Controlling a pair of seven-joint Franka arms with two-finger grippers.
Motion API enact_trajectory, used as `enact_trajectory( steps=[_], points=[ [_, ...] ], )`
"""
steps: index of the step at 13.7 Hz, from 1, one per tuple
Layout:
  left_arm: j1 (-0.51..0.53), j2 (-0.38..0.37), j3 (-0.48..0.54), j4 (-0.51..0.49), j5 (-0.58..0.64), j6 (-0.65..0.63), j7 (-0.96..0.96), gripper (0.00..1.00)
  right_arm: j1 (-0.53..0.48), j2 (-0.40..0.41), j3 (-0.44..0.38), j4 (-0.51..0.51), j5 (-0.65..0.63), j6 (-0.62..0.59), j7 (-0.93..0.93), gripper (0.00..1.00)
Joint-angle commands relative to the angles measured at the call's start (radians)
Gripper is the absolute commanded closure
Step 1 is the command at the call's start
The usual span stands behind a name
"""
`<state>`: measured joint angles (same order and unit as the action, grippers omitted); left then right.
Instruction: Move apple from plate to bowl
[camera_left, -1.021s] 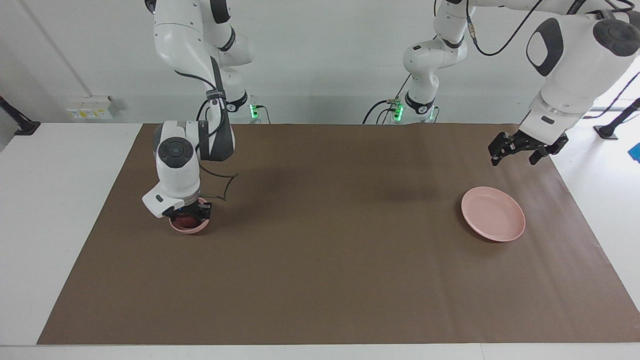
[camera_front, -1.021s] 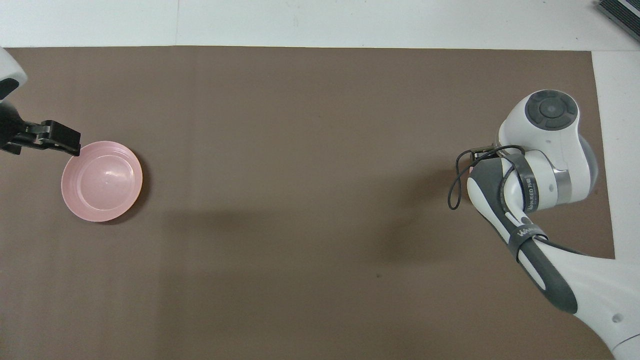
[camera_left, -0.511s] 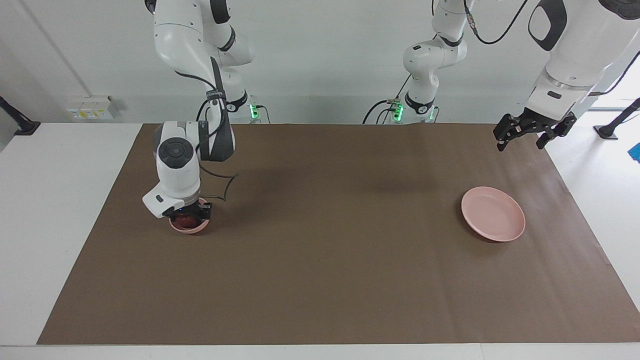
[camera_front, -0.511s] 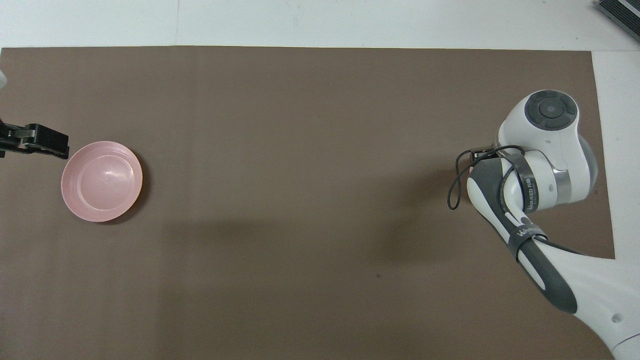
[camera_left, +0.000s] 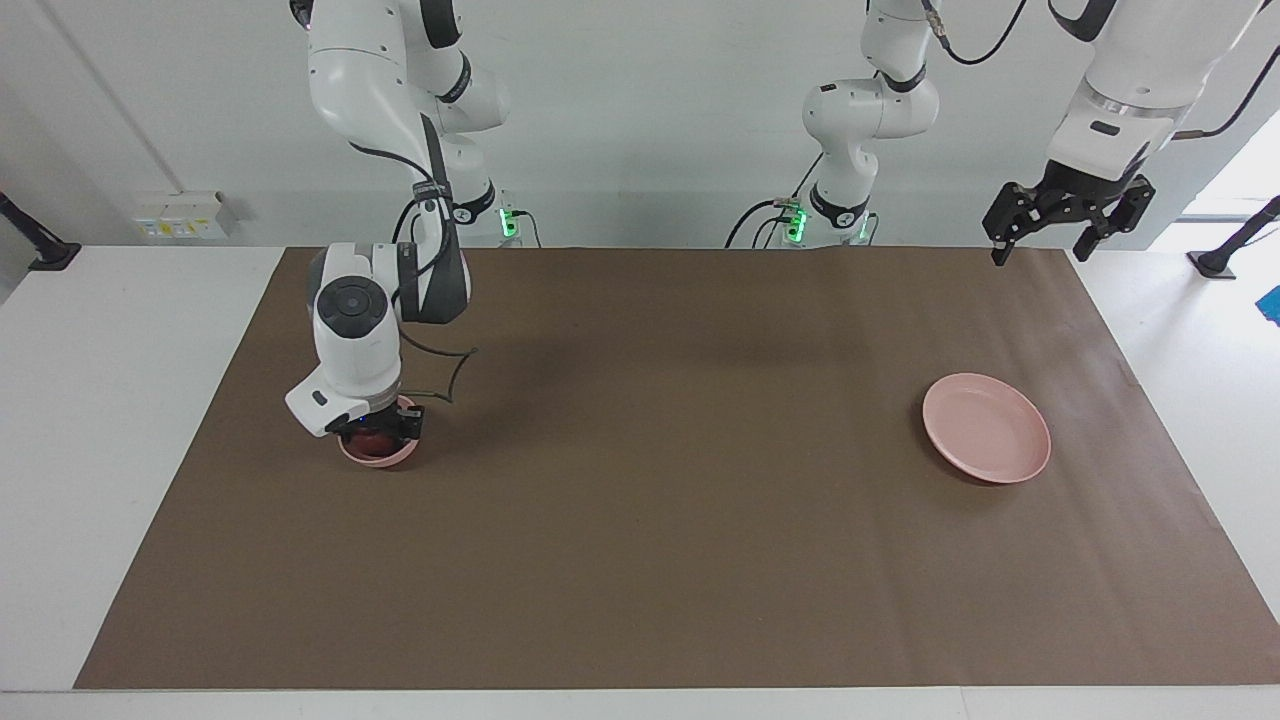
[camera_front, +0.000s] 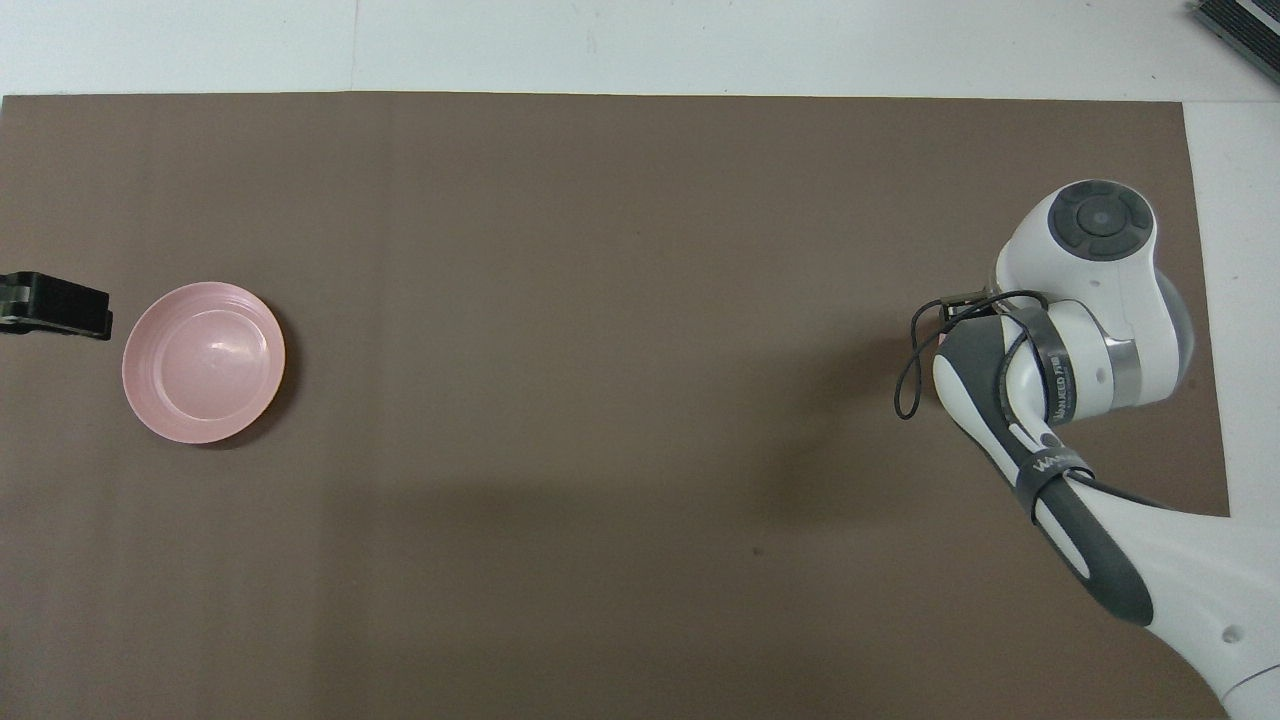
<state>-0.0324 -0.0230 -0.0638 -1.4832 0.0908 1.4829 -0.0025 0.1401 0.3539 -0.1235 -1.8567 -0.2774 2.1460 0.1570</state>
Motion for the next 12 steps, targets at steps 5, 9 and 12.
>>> enact_trajectory(
  steps=[5, 9, 12],
  points=[
    [-0.037, -0.023, 0.039, -0.025, -0.036, -0.038, 0.001, 0.00, -0.011, -0.025, 0.011, 0.011, 0.018, -0.014, 0.012, 0.00],
    [-0.011, -0.025, 0.042, -0.023, -0.036, -0.047, -0.002, 0.00, -0.013, -0.101, 0.011, 0.022, 0.052, -0.086, -0.011, 0.00],
    [-0.004, -0.014, 0.042, -0.012, -0.051, -0.032, -0.001, 0.00, -0.017, -0.165, 0.007, 0.045, 0.096, -0.145, -0.047, 0.00]
  ],
)
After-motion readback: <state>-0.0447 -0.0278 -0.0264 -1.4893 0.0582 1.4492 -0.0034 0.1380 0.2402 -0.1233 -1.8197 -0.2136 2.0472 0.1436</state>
